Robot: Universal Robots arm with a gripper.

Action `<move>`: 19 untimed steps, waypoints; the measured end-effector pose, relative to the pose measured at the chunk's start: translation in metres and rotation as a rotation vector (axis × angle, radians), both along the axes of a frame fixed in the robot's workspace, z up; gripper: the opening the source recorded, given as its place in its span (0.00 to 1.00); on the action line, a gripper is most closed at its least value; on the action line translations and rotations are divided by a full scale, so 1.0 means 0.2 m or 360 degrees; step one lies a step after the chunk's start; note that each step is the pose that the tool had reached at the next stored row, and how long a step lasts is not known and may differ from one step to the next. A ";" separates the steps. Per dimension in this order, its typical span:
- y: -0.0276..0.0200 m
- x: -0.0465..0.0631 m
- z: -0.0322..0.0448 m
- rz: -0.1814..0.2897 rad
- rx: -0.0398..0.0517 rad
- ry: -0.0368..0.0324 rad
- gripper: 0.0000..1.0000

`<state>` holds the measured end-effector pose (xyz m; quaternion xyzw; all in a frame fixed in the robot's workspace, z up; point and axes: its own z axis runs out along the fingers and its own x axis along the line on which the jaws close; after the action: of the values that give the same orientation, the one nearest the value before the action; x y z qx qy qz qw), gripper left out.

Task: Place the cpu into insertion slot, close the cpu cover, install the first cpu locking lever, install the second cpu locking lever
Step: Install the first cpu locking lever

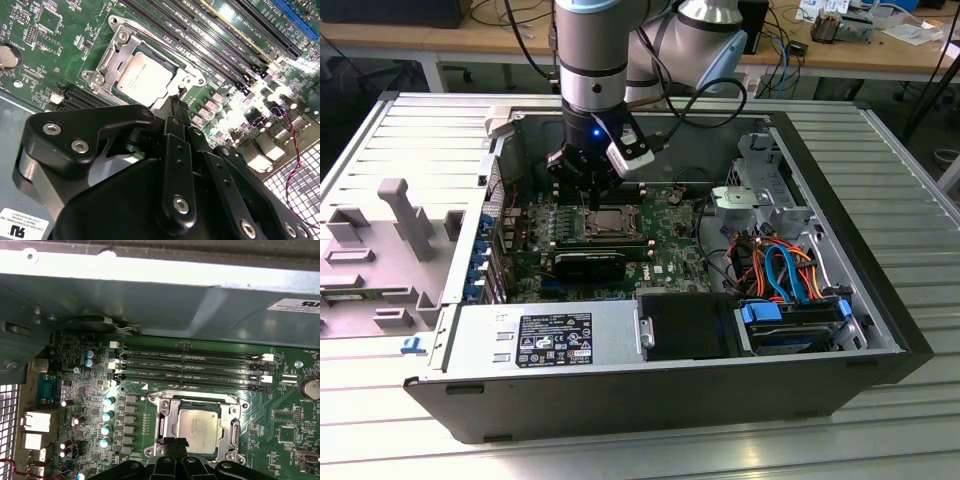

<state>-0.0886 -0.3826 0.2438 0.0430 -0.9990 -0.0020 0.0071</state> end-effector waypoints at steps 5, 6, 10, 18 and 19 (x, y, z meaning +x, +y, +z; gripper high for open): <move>0.000 0.00 0.007 0.0000 0.0000 0.0000 0.11; 0.000 0.00 0.010 0.0000 0.0000 0.0000 0.11; 0.000 0.00 0.025 0.0000 0.0000 0.0000 0.11; 0.000 0.00 0.036 0.0000 0.0000 0.0000 0.11; 0.000 0.00 0.037 0.0000 0.0000 0.0000 0.11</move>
<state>-0.0888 -0.3826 0.2512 0.0429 -0.9991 -0.0020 0.0071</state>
